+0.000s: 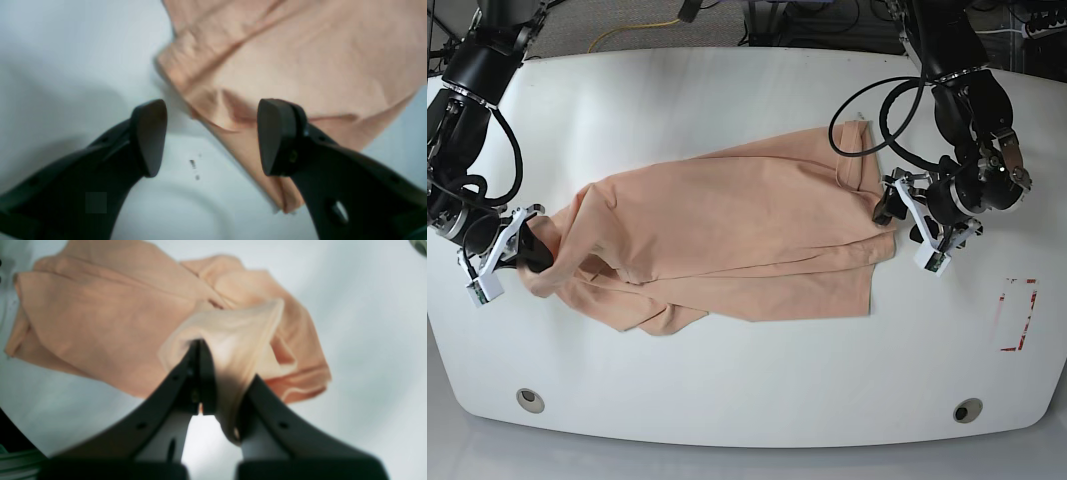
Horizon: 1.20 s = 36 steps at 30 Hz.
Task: Fold the T-shirt properly
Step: 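Release with the left gripper and grasp the shirt's folded edge again, then hold the folded shirt with both grippers, adjusting the left gripper's pinch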
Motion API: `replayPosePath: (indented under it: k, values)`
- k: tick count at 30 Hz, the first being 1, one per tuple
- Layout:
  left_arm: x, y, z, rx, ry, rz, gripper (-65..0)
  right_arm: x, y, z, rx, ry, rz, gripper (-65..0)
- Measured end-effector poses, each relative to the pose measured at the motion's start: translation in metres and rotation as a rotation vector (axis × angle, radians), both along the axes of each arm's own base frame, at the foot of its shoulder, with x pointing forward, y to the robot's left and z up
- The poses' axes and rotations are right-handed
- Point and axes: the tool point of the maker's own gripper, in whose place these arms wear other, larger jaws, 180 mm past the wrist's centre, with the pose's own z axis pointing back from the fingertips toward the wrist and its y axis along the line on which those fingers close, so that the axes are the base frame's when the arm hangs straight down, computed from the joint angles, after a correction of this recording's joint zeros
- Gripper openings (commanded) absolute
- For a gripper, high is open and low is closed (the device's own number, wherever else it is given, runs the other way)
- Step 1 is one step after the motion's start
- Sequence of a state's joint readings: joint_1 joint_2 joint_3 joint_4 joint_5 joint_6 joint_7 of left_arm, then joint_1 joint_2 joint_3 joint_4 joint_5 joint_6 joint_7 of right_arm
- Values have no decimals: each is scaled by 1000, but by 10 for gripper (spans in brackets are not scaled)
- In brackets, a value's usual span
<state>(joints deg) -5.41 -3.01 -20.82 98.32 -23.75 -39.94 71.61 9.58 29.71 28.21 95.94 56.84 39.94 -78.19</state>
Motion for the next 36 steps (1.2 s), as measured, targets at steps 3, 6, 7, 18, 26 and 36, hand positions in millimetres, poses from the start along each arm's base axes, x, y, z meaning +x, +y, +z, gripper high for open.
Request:
replayPosePath:
  k: [3,6,7,18,26,36]
  values:
    - [2,-3,-12,-33,25,3,-251,0,1,0,-1,2,1,-650]
    - [6,-4,-14,-63,8,13,-250,1,4,2,15,-11,6,-650]
    - [8,-4,-14,-72,-5,18,-250,0,4,0,15,-6,6,-650]
    - [36,1,-34,-136,32,66,-251,-4,12,-10,38,18,9,-650]
    - [49,1,-48,-161,48,90,-251,-4,11,-11,36,18,7,-650]
    - [56,-7,-59,-232,65,102,-274,-4,11,-10,39,16,9,-650]
